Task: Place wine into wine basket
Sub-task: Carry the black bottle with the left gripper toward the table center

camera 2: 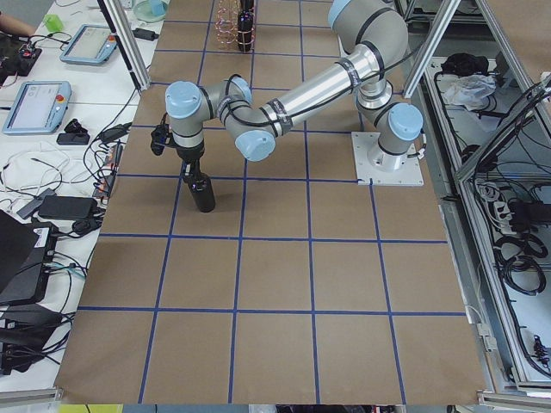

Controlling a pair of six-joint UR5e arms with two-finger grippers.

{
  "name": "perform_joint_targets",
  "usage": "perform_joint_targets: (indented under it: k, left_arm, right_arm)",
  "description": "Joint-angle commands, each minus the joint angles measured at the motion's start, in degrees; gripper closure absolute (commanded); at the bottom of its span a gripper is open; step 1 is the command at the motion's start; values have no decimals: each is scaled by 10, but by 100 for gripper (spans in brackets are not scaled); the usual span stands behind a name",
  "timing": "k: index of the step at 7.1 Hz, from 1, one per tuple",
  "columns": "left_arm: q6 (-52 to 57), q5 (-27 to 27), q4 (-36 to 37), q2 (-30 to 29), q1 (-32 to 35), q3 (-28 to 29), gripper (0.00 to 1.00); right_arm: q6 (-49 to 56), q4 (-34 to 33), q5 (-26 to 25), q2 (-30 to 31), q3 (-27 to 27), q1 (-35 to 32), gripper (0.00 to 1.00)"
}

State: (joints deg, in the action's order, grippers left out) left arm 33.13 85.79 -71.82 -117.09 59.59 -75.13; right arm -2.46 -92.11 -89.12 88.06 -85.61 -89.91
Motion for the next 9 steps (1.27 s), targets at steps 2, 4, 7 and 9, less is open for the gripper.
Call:
perform_joint_targets:
  k: [2,4,7,9]
  left_arm:
    - [-2,-4,-2,-2,0,-3,92]
    - [-2,-4,-6,-1,0,-3,100]
    - [-10,-1,-13,12,5,-3,100]
    - [-74,3,-30,39,51,-4,100]
  right_arm:
    - [0,-1,0,0,0,0,0]
    - [0,0,0,0,0,0,0]
    - [0,0,0,0,0,0,0]
    - [0,0,0,0,0,0,0]
